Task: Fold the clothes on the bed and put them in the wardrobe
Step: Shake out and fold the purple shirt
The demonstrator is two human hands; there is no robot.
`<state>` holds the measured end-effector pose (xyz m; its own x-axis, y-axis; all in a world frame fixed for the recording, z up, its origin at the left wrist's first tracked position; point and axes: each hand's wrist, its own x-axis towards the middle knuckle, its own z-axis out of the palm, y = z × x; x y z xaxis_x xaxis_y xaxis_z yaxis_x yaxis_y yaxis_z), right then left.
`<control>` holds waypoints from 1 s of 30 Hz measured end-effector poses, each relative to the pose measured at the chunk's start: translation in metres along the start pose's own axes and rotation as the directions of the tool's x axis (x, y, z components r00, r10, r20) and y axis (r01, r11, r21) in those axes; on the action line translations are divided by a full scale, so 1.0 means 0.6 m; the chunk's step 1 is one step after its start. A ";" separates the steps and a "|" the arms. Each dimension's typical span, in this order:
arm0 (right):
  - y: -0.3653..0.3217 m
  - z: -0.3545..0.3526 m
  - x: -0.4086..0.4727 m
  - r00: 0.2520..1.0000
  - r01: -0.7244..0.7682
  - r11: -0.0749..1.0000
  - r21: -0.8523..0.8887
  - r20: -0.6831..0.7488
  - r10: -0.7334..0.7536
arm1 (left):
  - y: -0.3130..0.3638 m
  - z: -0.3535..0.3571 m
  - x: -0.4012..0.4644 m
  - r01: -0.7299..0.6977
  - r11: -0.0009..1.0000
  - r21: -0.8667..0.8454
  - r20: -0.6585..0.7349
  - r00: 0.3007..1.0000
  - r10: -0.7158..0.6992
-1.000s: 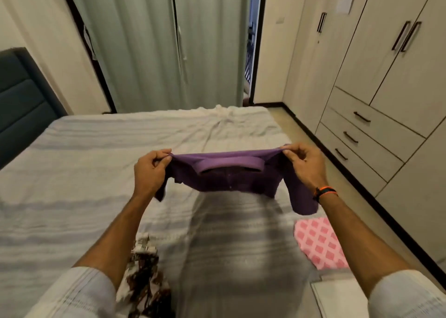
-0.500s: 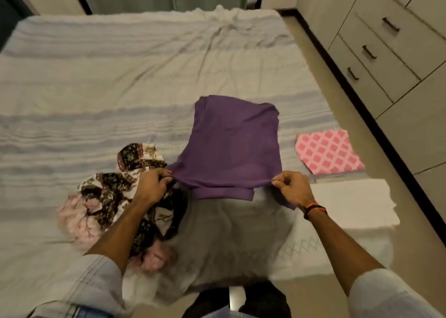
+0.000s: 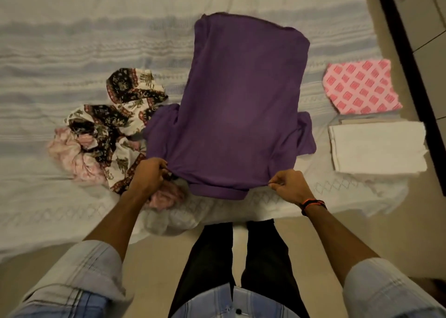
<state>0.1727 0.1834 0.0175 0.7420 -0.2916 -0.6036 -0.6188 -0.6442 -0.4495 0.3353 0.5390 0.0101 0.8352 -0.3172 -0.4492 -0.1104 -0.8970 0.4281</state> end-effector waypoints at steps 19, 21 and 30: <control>0.023 0.138 0.009 0.955 -0.045 0.972 -0.232 0.277 0.110 | -0.042 0.093 0.017 0.002 0.959 0.285 0.371 0.922 -0.112; 0.022 0.137 0.009 0.934 -0.054 0.973 -0.224 0.334 0.129 | -0.029 0.096 0.020 0.014 0.961 0.275 0.383 0.915 -0.123; -0.006 0.076 -0.004 0.962 -0.068 0.994 -0.083 0.257 0.087 | 0.074 0.096 -0.006 0.129 0.976 0.178 0.331 0.926 -0.183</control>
<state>0.1613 0.2187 -0.0094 0.5939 -0.1548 -0.7895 -0.6442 -0.6794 -0.3514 0.2964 0.4825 -0.0141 0.6154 -0.2314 -0.7535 -0.0956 -0.9708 0.2200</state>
